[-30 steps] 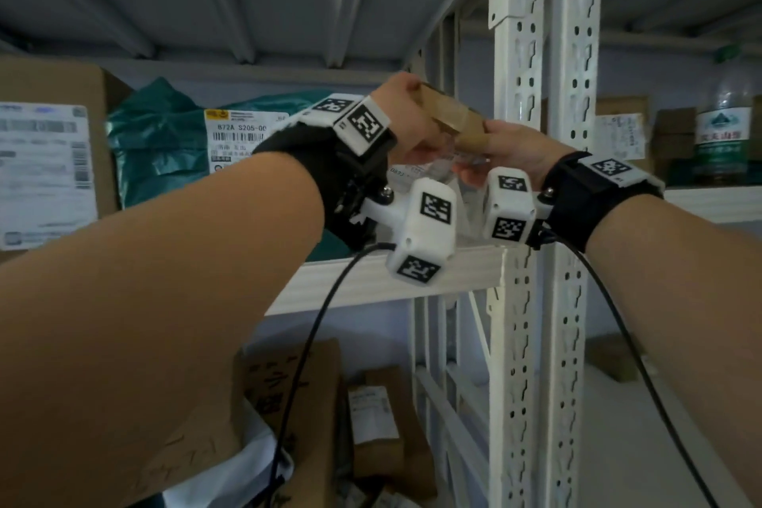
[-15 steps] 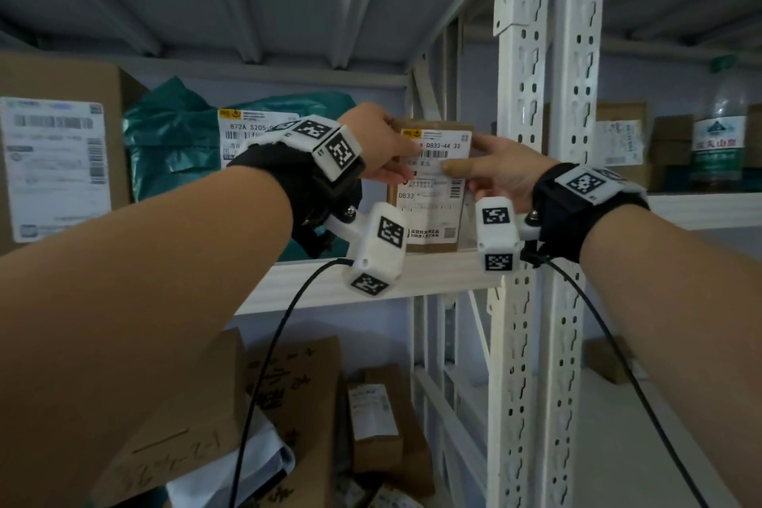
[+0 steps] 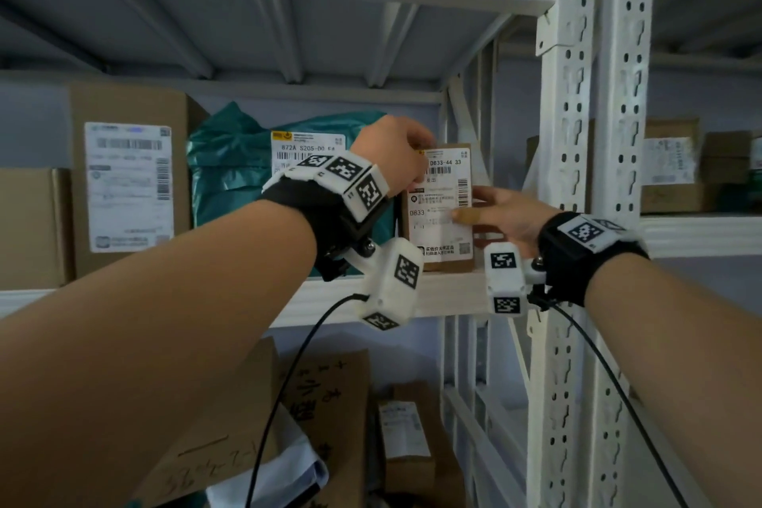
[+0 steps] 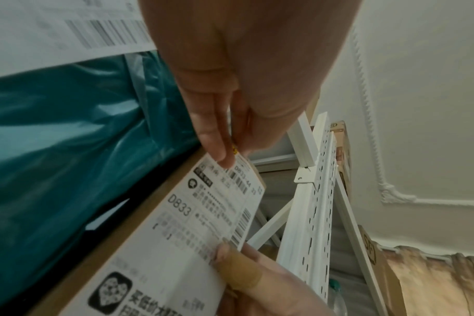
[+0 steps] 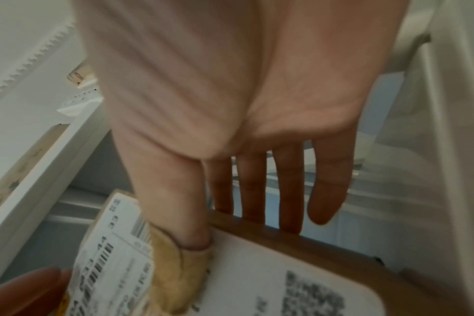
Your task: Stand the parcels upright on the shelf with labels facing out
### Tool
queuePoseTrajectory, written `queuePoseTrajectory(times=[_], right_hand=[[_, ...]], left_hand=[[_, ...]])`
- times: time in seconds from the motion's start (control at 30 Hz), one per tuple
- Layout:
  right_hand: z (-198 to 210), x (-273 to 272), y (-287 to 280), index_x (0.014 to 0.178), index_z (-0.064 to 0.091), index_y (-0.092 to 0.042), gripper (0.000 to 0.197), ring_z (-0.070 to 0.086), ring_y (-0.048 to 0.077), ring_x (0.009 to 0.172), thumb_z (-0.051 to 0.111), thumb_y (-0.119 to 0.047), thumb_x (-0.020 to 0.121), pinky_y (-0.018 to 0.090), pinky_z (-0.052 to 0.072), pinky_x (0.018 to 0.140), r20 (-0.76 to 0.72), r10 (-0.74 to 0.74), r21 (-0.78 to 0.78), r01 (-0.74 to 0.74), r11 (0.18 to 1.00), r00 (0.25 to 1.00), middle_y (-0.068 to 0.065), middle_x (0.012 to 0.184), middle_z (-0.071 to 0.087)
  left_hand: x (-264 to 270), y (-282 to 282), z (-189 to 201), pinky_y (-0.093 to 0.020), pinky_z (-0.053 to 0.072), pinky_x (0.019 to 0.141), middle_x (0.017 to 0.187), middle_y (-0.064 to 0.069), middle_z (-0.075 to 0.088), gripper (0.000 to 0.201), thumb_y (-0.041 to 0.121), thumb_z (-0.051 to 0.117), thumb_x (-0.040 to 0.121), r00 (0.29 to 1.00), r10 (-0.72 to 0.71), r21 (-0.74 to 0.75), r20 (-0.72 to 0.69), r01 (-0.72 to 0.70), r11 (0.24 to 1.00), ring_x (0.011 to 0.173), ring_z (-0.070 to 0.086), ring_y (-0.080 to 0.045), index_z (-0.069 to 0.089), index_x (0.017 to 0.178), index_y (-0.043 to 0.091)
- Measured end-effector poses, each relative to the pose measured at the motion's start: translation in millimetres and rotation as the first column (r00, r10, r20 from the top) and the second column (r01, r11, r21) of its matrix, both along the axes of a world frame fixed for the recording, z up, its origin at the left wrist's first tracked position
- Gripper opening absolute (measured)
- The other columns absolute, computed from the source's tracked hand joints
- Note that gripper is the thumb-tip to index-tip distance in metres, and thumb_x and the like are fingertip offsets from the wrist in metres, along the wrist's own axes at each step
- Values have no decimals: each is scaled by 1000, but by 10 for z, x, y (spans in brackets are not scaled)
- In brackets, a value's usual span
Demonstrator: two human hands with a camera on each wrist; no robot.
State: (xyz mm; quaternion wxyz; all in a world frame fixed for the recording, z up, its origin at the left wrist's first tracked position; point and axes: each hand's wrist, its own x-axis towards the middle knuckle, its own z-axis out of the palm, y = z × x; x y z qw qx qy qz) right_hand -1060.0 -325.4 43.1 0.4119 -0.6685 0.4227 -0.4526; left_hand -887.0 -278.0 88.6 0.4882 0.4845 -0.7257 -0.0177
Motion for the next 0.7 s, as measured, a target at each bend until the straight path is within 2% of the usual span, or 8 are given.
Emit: queuePoseTrajectory(times=[0.07, 0.13, 0.3, 0.4, 0.43, 0.5, 0.6, 0.7], right_hand=[[-15, 17, -1, 132, 51, -12, 53, 67, 18, 92, 66, -8, 82, 33, 55, 76, 4, -6, 2, 6, 1000, 1000, 1, 103, 70], [-30, 24, -11, 134, 49, -11, 54, 67, 16, 90, 66, -7, 82, 31, 54, 72, 6, -9, 6, 9, 1000, 1000, 0, 101, 70], [-70, 69, 10, 145, 33, -13, 73, 65, 15, 89, 64, 4, 81, 31, 55, 72, -24, 12, 14, -11, 1000, 1000, 0, 100, 67], [-84, 85, 40, 147, 29, -14, 77, 64, 13, 83, 62, 9, 81, 24, 59, 57, -20, 4, 13, -3, 1000, 1000, 0, 96, 65], [-83, 83, 53, 147, 27, -15, 79, 64, 13, 83, 63, 8, 81, 25, 59, 59, -20, 4, 25, -3, 1000, 1000, 0, 96, 65], [-90, 80, 60, 148, 24, -19, 88, 65, 17, 91, 71, -3, 76, 34, 56, 76, -16, -5, 32, 6, 999, 1000, 1, 103, 66], [-93, 133, 60, 146, 28, -28, 111, 51, 27, 124, 83, -37, 51, 49, 36, 108, 102, -142, -102, 153, 983, 985, 7, 136, 54], [-26, 233, 139, 140, 37, -30, 82, 35, 23, 137, 75, -44, 69, 45, 31, 111, 238, -276, -327, 344, 880, 931, 5, 151, 35]], left_hand=[[15, 30, -9, -26, 58, 75, 86, 5, 62, 29, 8, 53, 88, 999, 44, -64, 28, -42, 997, 77, 67, -13, 69, 107, 22], [32, 34, -33, -21, 52, 70, 89, 7, 59, 26, 13, 52, 90, 993, 91, -121, 78, -81, 989, 78, 62, -10, 68, 108, 23], [82, -14, -122, -18, 49, 64, 114, 1, 64, 26, 13, 52, 90, 985, 110, -171, 135, -86, 982, 77, 59, -11, 64, 111, 21], [81, -23, -156, -24, 53, 75, 131, 0, 57, 24, 14, 54, 89, 984, 92, -176, 156, -64, 982, 81, 61, -14, 63, 110, 21], [75, -21, -159, -25, 53, 79, 131, -1, 55, 24, 15, 54, 89, 983, 86, -178, 163, -56, 982, 86, 62, -15, 63, 110, 21], [61, -14, -152, -24, 50, 84, 129, -2, 52, 22, 16, 55, 89, 982, 81, -186, 172, -49, 981, 99, 62, -17, 63, 109, 21], [40, -18, -177, -15, 33, 92, 133, 1, 50, 21, 16, 55, 89, 974, 78, -231, 212, -28, 972, 119, 51, -13, 65, 107, 21], [15, -38, -196, -6, 22, 87, 131, 3, 51, 19, 15, 54, 89, 979, 85, -301, 188, -25, 953, 121, 47, -9, 68, 102, 18]])
